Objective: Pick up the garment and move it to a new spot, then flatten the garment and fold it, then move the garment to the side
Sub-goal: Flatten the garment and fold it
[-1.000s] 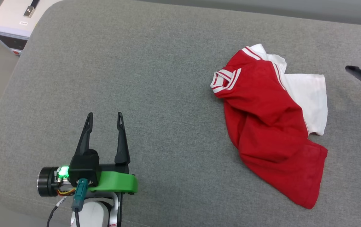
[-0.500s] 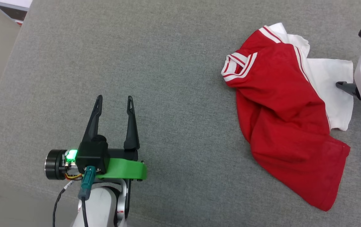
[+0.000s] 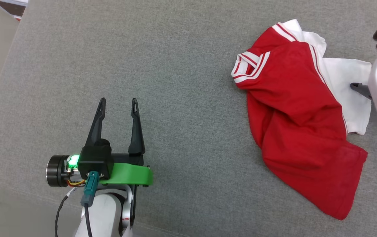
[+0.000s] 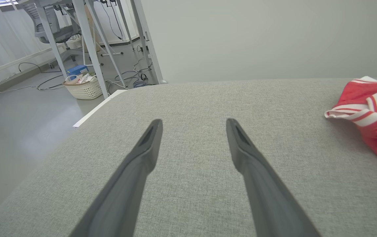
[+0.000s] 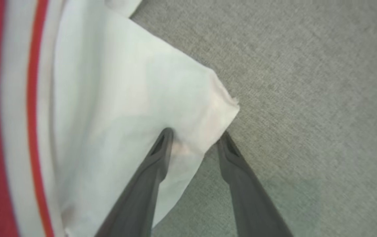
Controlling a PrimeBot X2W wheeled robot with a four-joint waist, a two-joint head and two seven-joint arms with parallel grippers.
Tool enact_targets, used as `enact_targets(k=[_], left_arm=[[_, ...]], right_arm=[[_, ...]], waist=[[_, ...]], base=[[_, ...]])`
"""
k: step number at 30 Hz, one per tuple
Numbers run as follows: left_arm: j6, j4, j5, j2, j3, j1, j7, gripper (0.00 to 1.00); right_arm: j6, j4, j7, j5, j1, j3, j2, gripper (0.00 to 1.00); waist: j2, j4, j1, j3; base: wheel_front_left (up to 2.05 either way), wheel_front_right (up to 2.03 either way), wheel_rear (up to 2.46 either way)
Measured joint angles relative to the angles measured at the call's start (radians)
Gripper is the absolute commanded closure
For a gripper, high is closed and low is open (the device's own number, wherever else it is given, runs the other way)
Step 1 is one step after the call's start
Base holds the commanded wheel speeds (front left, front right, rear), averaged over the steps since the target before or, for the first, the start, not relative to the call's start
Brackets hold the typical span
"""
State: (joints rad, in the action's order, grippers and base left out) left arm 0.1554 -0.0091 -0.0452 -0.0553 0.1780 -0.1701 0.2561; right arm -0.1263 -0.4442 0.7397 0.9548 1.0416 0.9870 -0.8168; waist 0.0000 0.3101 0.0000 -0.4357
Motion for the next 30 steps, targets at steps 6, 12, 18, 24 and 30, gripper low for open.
enact_targets(k=[6,12,18,24,30], left_arm=[[0.000,0.011,0.002,0.000,-0.018,0.002,0.000,0.00],[-0.002,0.019,0.010,-0.003,-0.037,0.039,0.000,0.00],[-0.004,0.023,0.012,-0.012,-0.057,0.092,0.000,0.00],[-0.010,0.024,0.018,-0.021,-0.071,0.137,0.000,0.00],[-0.010,0.026,0.020,-0.026,-0.075,0.161,0.000,0.00]], right_arm=[[-0.001,0.037,-0.112,0.002,-0.043,-0.002,0.021,1.00],[-0.004,0.131,-0.253,0.021,-0.102,-0.062,-0.024,1.00],[-0.004,0.210,-0.351,0.060,-0.235,-0.169,-0.131,1.00],[-0.004,0.202,-0.450,0.126,-0.517,-0.351,-0.229,1.00],[-0.004,0.110,-0.527,0.195,-0.803,-0.508,-0.230,1.00]], waist=[[0.0000,-0.018,0.0000,0.041],[0.0000,-0.042,0.0000,0.107],[0.0000,-0.075,0.0000,0.179],[0.0000,-0.121,0.0000,0.249],[0.0001,-0.162,0.0000,0.289]], base=[[0.00,0.00,0.00],[0.00,0.00,0.00],[0.00,0.00,0.00],[0.00,0.00,0.00],[0.00,0.00,0.00]])
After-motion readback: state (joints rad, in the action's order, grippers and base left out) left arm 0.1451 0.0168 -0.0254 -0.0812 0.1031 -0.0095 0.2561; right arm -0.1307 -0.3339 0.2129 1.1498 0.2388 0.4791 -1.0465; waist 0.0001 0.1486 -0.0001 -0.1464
